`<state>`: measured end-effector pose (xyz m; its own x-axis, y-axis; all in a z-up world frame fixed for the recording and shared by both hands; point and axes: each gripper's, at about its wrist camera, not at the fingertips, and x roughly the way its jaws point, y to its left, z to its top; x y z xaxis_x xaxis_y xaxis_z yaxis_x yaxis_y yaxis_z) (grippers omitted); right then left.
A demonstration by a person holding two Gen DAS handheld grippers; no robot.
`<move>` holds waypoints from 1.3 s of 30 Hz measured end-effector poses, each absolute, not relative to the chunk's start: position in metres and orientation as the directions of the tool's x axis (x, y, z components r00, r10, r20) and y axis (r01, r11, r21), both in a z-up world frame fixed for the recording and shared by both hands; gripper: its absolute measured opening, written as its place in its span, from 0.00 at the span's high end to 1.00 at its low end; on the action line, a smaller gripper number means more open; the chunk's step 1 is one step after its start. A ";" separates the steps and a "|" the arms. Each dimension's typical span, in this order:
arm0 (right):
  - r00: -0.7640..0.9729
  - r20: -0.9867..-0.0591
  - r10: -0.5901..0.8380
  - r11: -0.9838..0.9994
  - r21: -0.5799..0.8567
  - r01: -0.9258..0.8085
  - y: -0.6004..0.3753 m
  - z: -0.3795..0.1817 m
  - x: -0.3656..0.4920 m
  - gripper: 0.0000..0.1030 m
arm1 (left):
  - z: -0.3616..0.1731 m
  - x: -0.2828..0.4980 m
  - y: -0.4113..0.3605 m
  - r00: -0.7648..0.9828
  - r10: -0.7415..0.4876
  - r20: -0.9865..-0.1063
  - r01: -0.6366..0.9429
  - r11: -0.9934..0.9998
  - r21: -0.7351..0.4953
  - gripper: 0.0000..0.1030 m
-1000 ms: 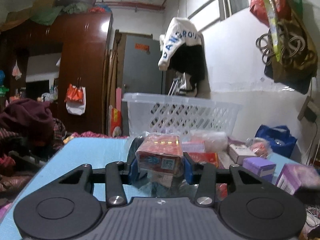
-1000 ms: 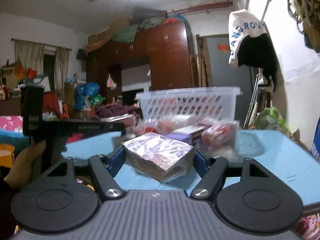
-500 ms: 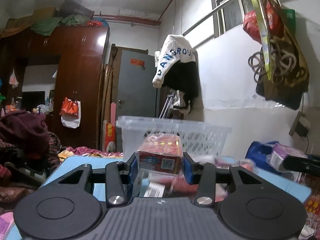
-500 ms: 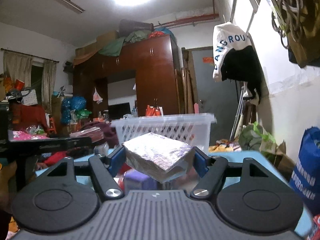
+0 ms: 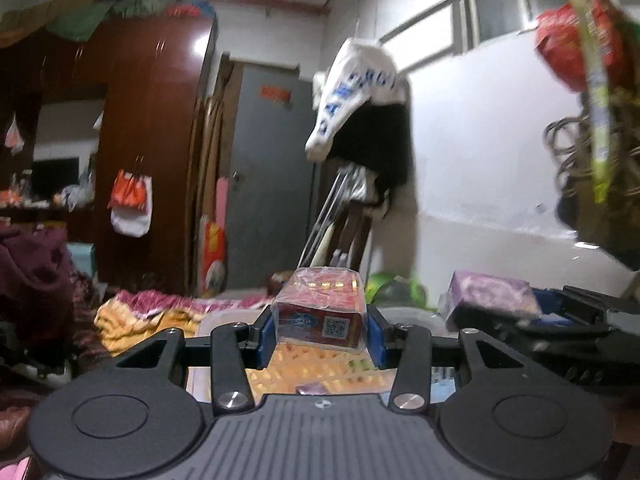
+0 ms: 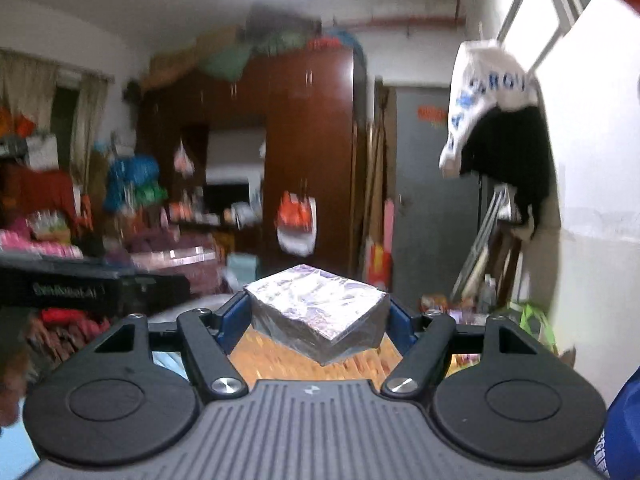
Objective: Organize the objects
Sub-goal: 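Lift both boxes over the white basket and release them inside, then grasp the clear bag with dark item in left gripper while right grasps red-item bag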
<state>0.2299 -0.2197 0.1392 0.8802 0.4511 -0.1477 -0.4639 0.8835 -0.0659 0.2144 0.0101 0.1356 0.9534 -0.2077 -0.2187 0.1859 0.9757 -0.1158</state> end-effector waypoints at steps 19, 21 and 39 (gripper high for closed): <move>0.823 -0.215 0.526 0.850 0.107 -0.515 -0.308 0.046 0.113 0.00 | 0.071 0.111 0.063 0.966 -0.174 -0.191 0.145 0.977 -0.157 0.11; 0.810 -0.226 0.541 0.840 0.099 -0.533 -0.307 0.038 0.106 0.02 | 0.062 0.110 0.069 0.958 -0.197 -0.210 0.160 0.970 -0.181 0.11; 0.840 -0.199 0.504 0.851 -0.053 -0.523 -0.289 0.032 0.102 0.43 | 0.037 0.143 0.052 0.919 -0.146 -0.367 0.133 0.989 -0.060 0.11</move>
